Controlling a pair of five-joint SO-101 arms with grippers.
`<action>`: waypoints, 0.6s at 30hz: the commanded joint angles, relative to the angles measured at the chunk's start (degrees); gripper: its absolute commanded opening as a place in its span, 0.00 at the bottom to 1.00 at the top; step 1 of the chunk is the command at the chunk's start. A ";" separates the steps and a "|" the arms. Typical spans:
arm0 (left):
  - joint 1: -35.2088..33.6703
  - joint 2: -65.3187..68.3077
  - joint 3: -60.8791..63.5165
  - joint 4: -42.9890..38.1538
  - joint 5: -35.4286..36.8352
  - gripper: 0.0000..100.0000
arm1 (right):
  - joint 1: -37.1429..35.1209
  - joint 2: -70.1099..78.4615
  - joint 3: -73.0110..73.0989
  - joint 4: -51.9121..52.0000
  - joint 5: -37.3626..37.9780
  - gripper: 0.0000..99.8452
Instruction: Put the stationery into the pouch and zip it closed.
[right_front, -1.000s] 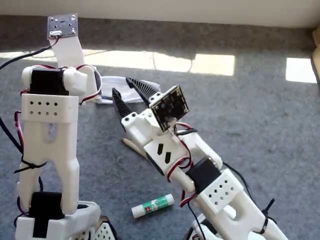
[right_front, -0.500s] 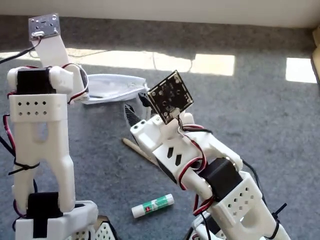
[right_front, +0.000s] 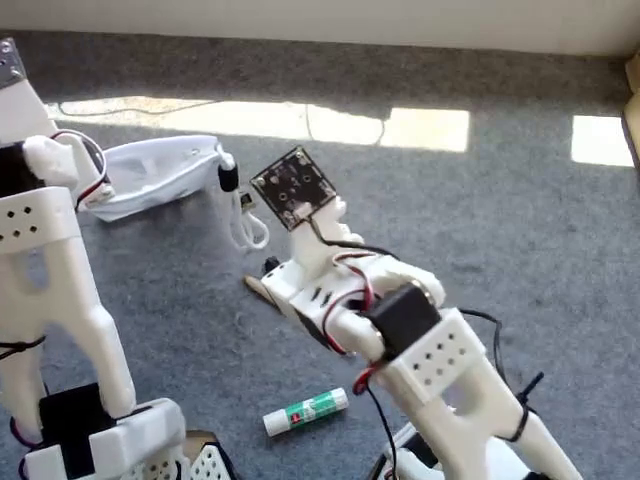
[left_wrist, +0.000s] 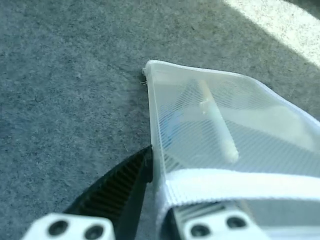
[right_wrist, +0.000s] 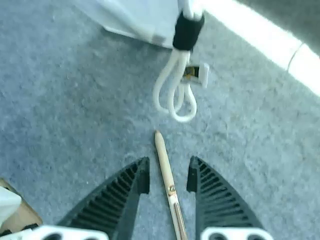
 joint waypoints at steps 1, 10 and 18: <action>-3.65 -2.59 -1.80 -1.32 0.53 0.01 | -0.75 7.43 -3.12 0.31 -0.09 0.13; -5.32 -2.59 -1.71 -1.32 0.53 0.01 | -1.63 21.85 -3.12 -5.05 5.80 0.13; -5.32 -2.59 -1.36 -1.32 0.44 0.01 | -3.82 34.15 -3.21 -13.41 5.89 0.13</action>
